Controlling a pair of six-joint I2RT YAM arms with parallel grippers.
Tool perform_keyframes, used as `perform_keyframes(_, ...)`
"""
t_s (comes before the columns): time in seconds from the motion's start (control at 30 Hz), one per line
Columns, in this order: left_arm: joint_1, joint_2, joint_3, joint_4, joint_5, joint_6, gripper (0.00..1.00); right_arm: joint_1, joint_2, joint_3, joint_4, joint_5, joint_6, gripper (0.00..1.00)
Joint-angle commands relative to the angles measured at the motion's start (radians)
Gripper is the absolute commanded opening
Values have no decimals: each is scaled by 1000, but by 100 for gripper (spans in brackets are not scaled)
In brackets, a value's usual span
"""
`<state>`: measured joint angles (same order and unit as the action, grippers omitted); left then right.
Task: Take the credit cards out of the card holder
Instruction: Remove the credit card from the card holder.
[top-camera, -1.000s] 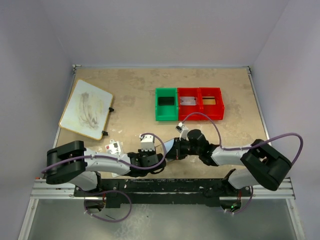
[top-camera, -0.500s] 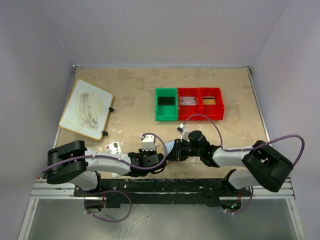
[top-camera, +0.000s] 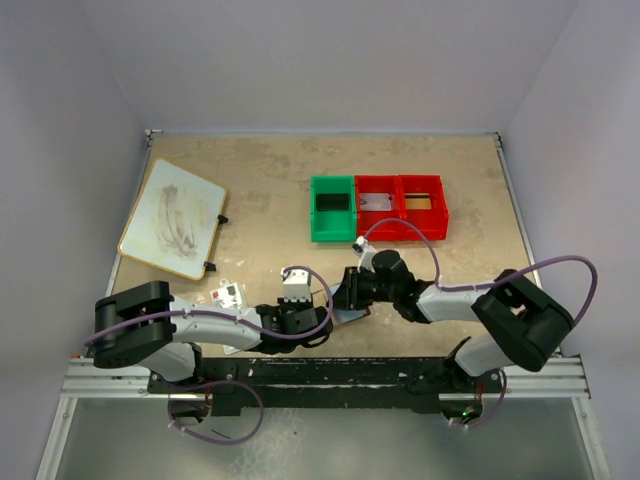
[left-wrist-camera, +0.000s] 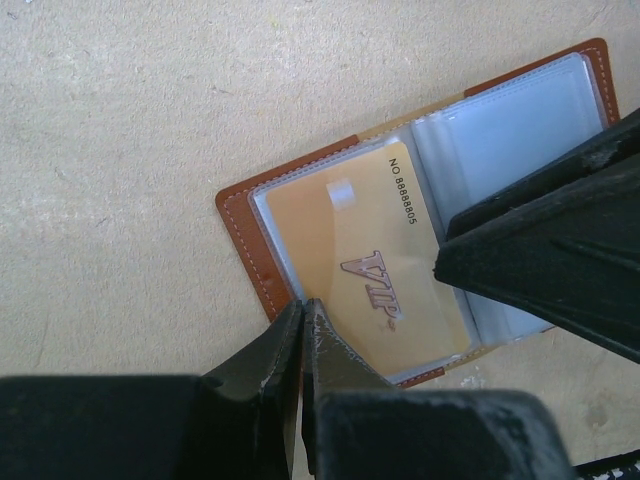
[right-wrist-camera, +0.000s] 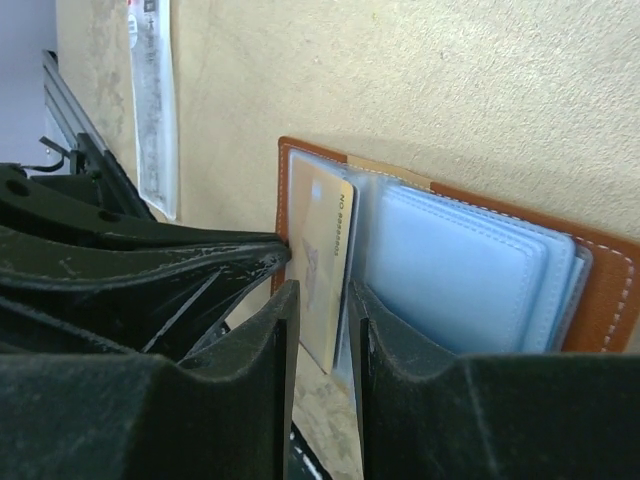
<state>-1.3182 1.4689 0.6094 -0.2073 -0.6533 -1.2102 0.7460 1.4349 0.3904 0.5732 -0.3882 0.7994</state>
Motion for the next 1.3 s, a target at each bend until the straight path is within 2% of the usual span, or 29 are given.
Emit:
perform_keyframes(0.0,-3,60,-51,-102,114,24,0,0,56,28,93,-46,-19,29)
perform_keyframes(0.3,-3,61,-53,-102,116,23,0,3,82,-10,224,-120,26,17)
perform_keyframes(0.6,-3,65,-47,-105,114,23,0,12,120,-28,248,-144,27,14)
perform_keyframes(0.9,-3,64,-46,-104,111,23,0,12,129,-35,206,-151,18,16)
perform_keyframes(1.1,-3,61,-44,-114,109,23,0,12,104,-19,60,-31,-8,21)
perform_keyframes(1.27,-2,64,-41,-106,113,24,0,12,97,-15,27,-9,-12,24)
